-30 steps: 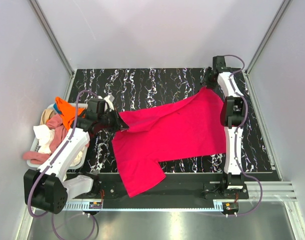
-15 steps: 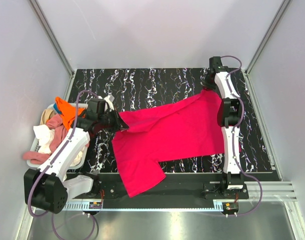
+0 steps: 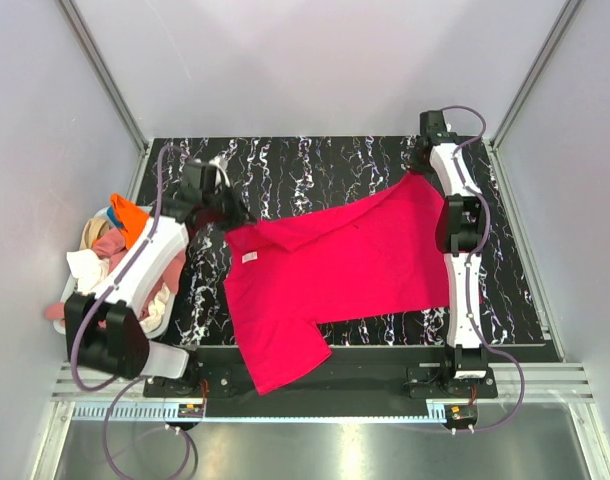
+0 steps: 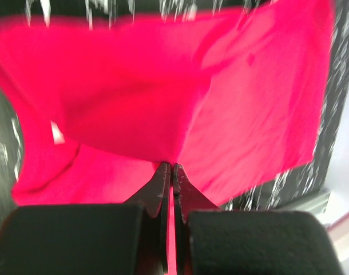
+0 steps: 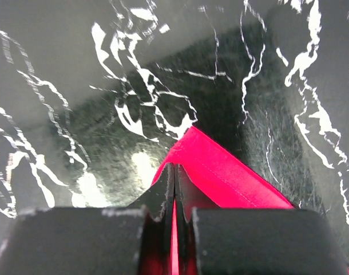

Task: Fold and stack the t-shirts
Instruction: Fold the tshirt

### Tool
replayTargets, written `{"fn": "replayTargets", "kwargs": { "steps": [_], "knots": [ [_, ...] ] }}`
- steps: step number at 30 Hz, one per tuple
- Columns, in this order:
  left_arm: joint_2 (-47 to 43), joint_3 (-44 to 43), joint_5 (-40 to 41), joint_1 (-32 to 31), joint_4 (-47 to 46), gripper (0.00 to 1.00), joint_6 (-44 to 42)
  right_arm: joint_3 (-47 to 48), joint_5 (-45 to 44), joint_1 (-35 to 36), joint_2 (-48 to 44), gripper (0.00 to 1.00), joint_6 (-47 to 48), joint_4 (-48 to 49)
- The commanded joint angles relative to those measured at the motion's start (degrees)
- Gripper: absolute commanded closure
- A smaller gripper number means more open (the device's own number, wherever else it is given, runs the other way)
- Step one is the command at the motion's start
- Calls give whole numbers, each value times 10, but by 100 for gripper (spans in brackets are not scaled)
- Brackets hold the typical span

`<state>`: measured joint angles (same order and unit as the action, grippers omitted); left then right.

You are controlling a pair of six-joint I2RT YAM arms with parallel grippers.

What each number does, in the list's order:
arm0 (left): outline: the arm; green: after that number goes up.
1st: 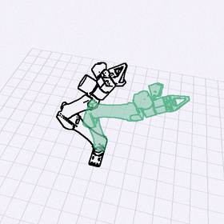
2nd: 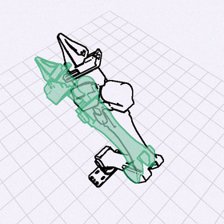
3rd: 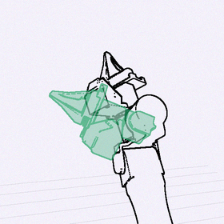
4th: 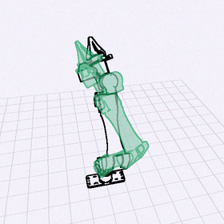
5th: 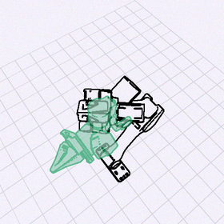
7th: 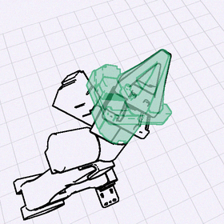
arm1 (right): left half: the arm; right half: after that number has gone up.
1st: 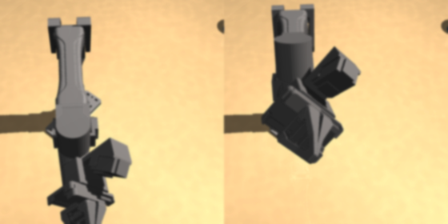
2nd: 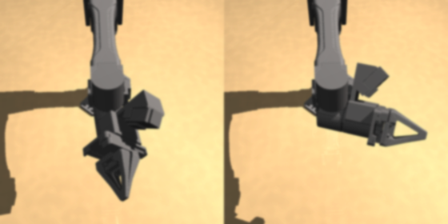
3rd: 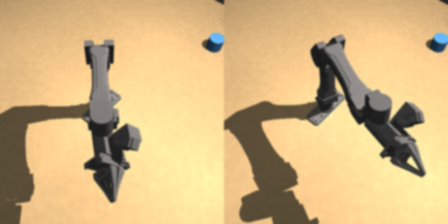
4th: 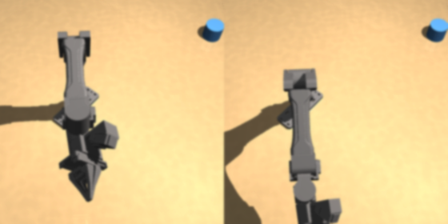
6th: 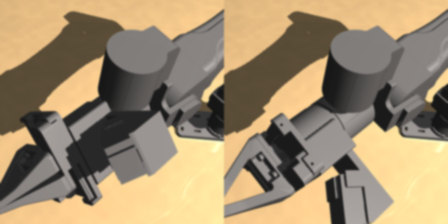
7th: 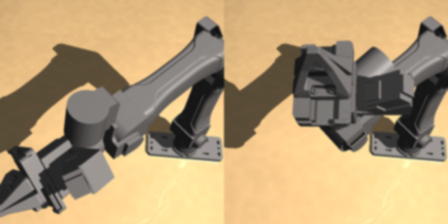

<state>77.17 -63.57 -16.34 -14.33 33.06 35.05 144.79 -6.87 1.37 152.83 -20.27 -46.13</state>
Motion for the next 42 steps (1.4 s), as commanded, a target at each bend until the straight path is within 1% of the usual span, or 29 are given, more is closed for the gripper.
{"fn": "replayTargets", "kwargs": {
  "steps": [1, 4, 7, 8, 10, 14, 15, 18, 20, 21, 26, 29, 32, 35, 42],
  "knots": [
    [39, -76, 25, 17, -23, 100, 6, -45, -12, -2, -90, 100, 15, 104],
    [49, -116, 26, 20, -8, 100, 3, -107, -21, -7, -132, 100, 22, 138],
    [34, -111, 29, 19, 9, 100, -2, -173, -19, -10, -170, 100, 25, 168],
    [28, -107, 32, 18, 15, 100, -7, -187, -21, -26, -179, 100, 26, 174],
    [4, -85, 42, 19, 25, 100, -10, -223, -22, -29, -205, 100, 30, 186],
    [-38, -47, 34, 18, 35, 100, -15, -296, -17, -32, -257, 100, 33, 219],
    [-54, -40, 37, 18, 38, 100, -16, -330, -17, -32, -279, 100, 32, 227],
    [-79, -14, 46, 18, 48, 100, -19, -397, -38, -34, -318, 100, 38, 249],
    [-89, 4, 41, 18, 52, 100, -19, -432, -45, -37, -337, 100, 37, 263],
    [-97, 10, 33, 18, 53, 100, -20, -466, -40, -42, -354, 100, 34, 270],
    [-115, 53, 17, 17, 56, 100, -23, -546, -29, -44, -400, 100, 30, 297],
    [-132, 74, 14, 15, 59, 100, -23, -606, -40, -44, -431, 100, 24, 308],
    [-143, 94, 7, 11, 63, 100, -22, -642, -52, -44, -458, 100, 17, 310],
    [-150, 117, -11, 7, 63, 100, -17, -667, -64, -44, -465, 100, 9, 314],
    [-168, 148, -13, -10, 65, 100, -9, -699, -64, -44, -477, 100, -11, 312]
  ]
}}
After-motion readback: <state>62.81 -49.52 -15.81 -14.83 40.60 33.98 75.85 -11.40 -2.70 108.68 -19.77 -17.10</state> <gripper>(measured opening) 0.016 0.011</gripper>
